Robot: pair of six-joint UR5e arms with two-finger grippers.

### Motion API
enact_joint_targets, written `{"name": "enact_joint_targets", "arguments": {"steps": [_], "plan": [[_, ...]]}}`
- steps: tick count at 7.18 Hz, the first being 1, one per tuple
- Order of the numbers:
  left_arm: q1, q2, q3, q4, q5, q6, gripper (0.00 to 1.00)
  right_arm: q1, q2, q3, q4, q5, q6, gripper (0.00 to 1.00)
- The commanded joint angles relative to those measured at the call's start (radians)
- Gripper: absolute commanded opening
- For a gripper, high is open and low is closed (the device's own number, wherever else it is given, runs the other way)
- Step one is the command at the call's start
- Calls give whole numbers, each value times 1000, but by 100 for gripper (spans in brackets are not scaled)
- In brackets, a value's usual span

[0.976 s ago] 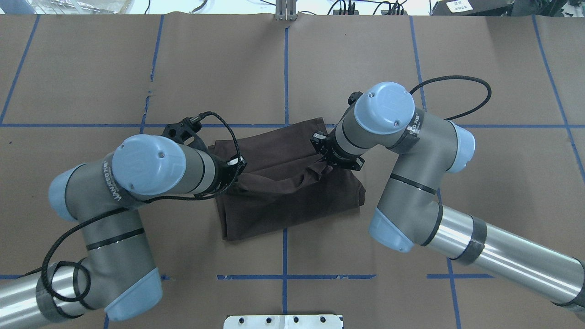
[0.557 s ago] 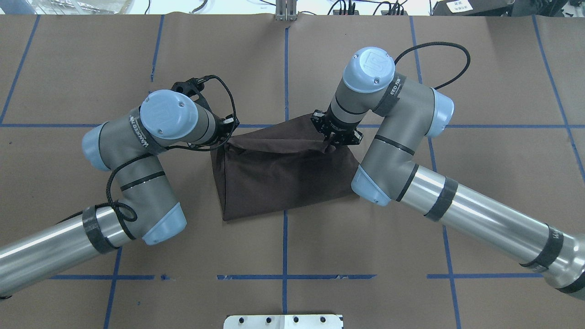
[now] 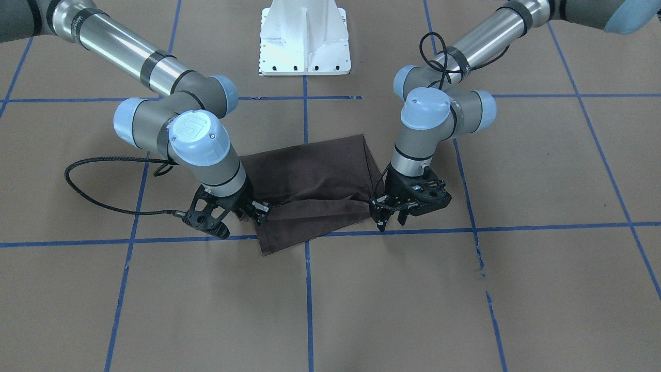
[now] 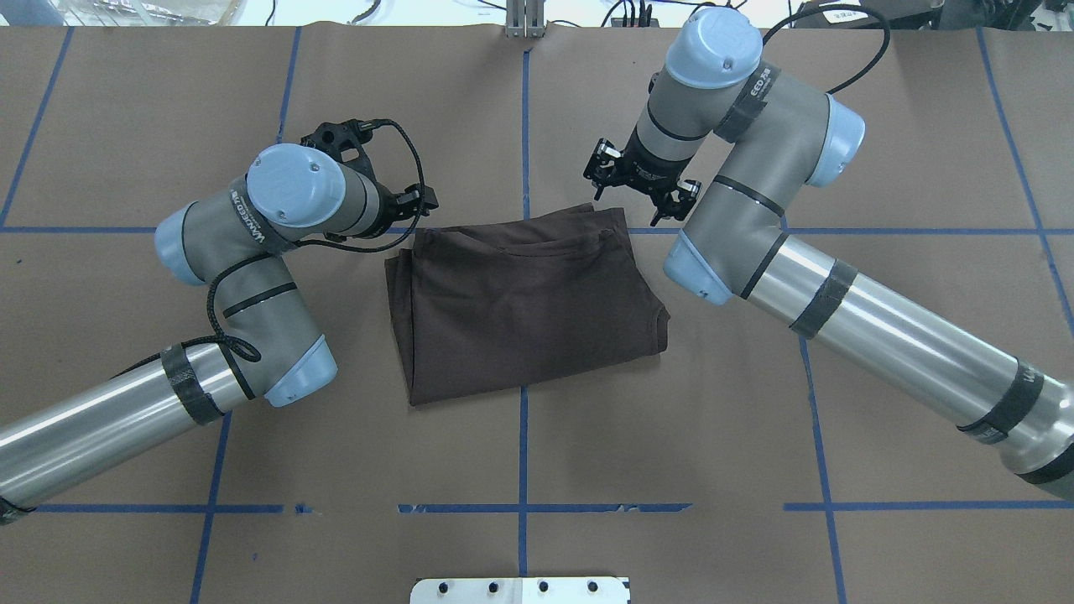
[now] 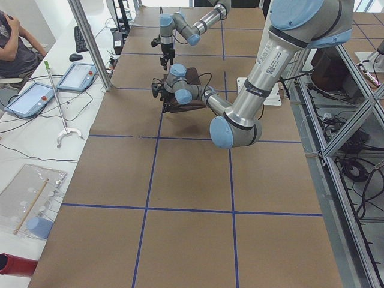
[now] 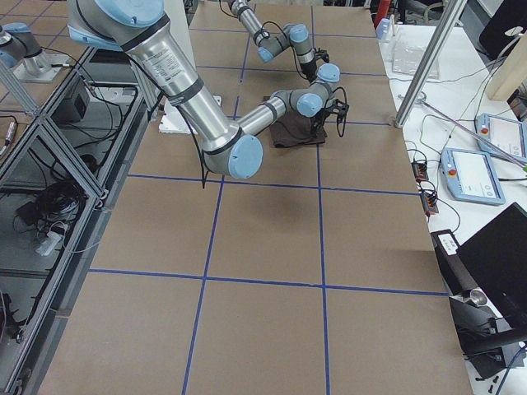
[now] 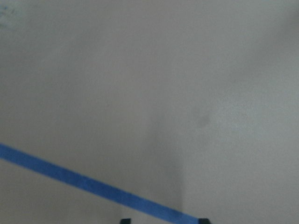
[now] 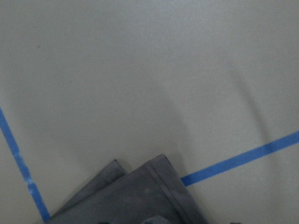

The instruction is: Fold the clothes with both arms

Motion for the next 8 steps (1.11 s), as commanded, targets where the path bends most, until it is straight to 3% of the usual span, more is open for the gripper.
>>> {"name": "enact_joint_targets", "arguments": {"steps": [1,3,5,7,8], "plan": [[-61,9,-71,16,-138,6,100,27,3,-1,-7,12,-46,100],[-124,72,-262,158,-186,148,100,76,-8,33,-19,16,-78,100],[-302,140,-408,373,-267,488,100,196,-122,205,-226,19,-403,100],[-550,263,-406,404,-381,932,100,392,-304,332,-378,27,-849,100],[-683,323,-386,445,-402,1224,100,503,-407,333,-394,108,-1073,100]]}}
